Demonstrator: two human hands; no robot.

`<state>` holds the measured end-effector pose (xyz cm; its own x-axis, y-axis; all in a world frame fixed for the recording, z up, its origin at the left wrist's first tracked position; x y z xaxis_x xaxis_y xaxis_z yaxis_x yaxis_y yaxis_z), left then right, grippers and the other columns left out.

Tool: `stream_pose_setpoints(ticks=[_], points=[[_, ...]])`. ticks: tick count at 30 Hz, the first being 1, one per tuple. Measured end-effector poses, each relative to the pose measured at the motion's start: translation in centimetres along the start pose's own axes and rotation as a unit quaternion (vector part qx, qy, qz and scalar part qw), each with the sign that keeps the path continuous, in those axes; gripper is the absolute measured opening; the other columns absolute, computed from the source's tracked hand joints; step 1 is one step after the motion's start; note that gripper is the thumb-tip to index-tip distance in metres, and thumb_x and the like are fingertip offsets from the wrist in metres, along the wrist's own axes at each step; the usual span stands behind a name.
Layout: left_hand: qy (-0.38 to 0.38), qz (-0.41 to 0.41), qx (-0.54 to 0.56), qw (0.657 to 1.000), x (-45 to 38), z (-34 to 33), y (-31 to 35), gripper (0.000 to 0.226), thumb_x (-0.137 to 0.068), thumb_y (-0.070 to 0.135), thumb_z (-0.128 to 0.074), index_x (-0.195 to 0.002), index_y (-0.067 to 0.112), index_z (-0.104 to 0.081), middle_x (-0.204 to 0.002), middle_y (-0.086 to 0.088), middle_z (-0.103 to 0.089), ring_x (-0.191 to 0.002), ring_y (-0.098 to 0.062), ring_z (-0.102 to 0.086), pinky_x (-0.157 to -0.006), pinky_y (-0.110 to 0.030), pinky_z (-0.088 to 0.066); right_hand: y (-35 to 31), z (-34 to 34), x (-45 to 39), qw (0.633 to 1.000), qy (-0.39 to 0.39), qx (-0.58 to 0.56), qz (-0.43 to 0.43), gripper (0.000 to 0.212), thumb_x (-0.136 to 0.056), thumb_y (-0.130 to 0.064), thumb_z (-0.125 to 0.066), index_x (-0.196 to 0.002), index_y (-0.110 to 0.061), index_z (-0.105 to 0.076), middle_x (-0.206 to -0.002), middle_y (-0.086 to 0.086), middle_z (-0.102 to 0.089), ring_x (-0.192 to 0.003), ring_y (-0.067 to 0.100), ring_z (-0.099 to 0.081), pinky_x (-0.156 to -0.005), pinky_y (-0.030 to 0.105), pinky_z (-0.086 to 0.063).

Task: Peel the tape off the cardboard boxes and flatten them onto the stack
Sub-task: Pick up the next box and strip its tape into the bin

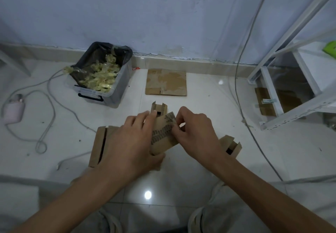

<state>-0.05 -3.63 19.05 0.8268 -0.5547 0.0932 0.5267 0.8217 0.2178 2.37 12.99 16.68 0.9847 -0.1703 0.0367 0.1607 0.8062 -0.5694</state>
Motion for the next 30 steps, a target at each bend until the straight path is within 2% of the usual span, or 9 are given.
stream_pose_setpoints(ticks=[4,8,11,15,18,22,24,27,30], points=[[0.021,-0.020,-0.024,0.999,-0.6,0.4,-0.1,0.093,-0.071,0.073,-0.067,-0.148,0.032,-0.036,-0.125,0.013,-0.058,-0.106,-0.012,-0.058,-0.067,-0.029,-0.039,1.3,2.0,-0.4,0.997,0.007,-0.074,-0.038,0.019,-0.100,-0.026,-0.064,-0.082,-0.023,-0.058,-0.077,-0.009,-0.066,-0.073,0.013,-0.065,-0.065,0.042,-0.059],[0.005,-0.044,-0.015,0.999,-0.3,0.1,0.0,0.093,-0.069,0.084,-0.062,-0.145,0.039,-0.033,-0.124,0.020,-0.056,-0.097,-0.004,-0.054,-0.059,-0.022,-0.030,2.9,2.2,-0.4,0.987,-0.018,-0.140,-0.071,0.021,-0.097,-0.019,-0.066,-0.079,-0.027,-0.059,-0.081,-0.006,-0.070,-0.079,0.017,-0.070,-0.072,0.051,-0.062],[-0.034,-0.037,0.064,0.997,0.3,-0.3,-0.2,0.080,-0.074,0.095,-0.044,-0.136,0.047,-0.037,-0.117,0.028,-0.053,-0.081,0.004,-0.049,-0.061,-0.018,-0.033,2.5,1.6,0.2,0.995,-0.021,-0.089,-0.033,0.017,-0.103,-0.027,-0.059,-0.087,-0.029,-0.053,-0.081,-0.007,-0.069,-0.076,0.015,-0.068,-0.071,0.049,-0.061],[0.001,-0.016,0.236,0.972,0.1,-0.4,-1.0,0.051,-0.089,0.067,-0.059,-0.134,0.049,-0.043,-0.120,0.037,-0.049,-0.093,0.017,-0.055,-0.076,-0.015,-0.052,-0.5,1.2,1.2,0.993,-0.028,0.017,0.111,0.014,-0.107,-0.043,-0.038,-0.096,-0.035,-0.036,-0.091,-0.008,-0.072,-0.066,0.009,-0.063,-0.061,0.040,-0.058],[0.087,-0.032,0.259,0.961,-0.5,-0.2,-1.0,0.029,-0.095,0.036,-0.065,-0.124,0.034,-0.065,-0.112,0.028,-0.064,-0.094,0.025,-0.055,-0.074,-0.002,-0.048,-2.1,1.4,1.8,0.982,0.017,0.071,0.177,0.017,-0.106,-0.048,-0.028,-0.105,-0.034,-0.038,-0.080,-0.011,-0.062,-0.060,0.009,-0.056,-0.055,0.034,-0.052],[0.174,-0.068,0.192,0.964,-0.6,0.8,0.0,0.026,-0.103,0.034,-0.052,-0.104,0.022,-0.076,-0.085,0.012,-0.075,-0.069,0.003,-0.062,-0.051,-0.003,-0.039,-2.7,1.8,2.1,0.964,0.086,0.137,0.210,0.022,-0.098,-0.030,-0.060,-0.102,-0.028,-0.040,-0.069,-0.013,-0.051,-0.051,0.009,-0.042,-0.044,0.024,-0.034],[0.199,-0.118,0.107,0.967,-0.7,1.0,0.2,0.010,-0.095,0.021,-0.065,-0.092,0.018,-0.074,-0.070,0.007,-0.070,-0.051,-0.009,-0.061,-0.046,-0.010,-0.032,-2.9,2.1,2.2,0.959,0.096,0.145,0.225,0.027,-0.093,-0.026,-0.065,-0.099,-0.027,-0.038,-0.070,-0.017,-0.040,-0.051,0.008,-0.035,-0.044,0.020,-0.022],[0.167,-0.176,0.037,0.969,-1.0,0.6,0.2,0.014,-0.076,0.012,-0.076,-0.085,0.013,-0.065,-0.064,0.002,-0.060,-0.044,-0.018,-0.052,-0.039,-0.024,-0.038,-3.0,2.3,2.3,0.954,0.086,0.150,0.245,0.023,-0.092,-0.030,-0.059,-0.098,-0.027,-0.038,-0.072,-0.017,-0.036,-0.051,0.008,-0.034,-0.044,0.021,-0.024],[0.162,-0.177,0.051,0.969,-1.2,0.3,0.1,0.008,-0.090,0.020,-0.060,-0.084,0.015,-0.061,-0.065,0.004,-0.057,-0.045,-0.018,-0.051,-0.038,-0.032,-0.045,-2.3,2.1,1.9,0.959,0.065,0.147,0.233,0.024,-0.094,-0.029,-0.061,-0.100,-0.028,-0.038,-0.067,-0.015,-0.043,-0.048,0.009,-0.038,-0.043,0.024,-0.031]])
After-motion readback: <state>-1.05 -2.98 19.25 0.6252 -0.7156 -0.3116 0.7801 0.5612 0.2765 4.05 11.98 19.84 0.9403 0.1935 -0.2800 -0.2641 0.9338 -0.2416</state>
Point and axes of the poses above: each hand's wrist, its own x-axis away from the middle knuckle, its own z-axis out of the back of the hand, y = z × x, the point moved 5 cm from there along -x, towards the middle knuckle
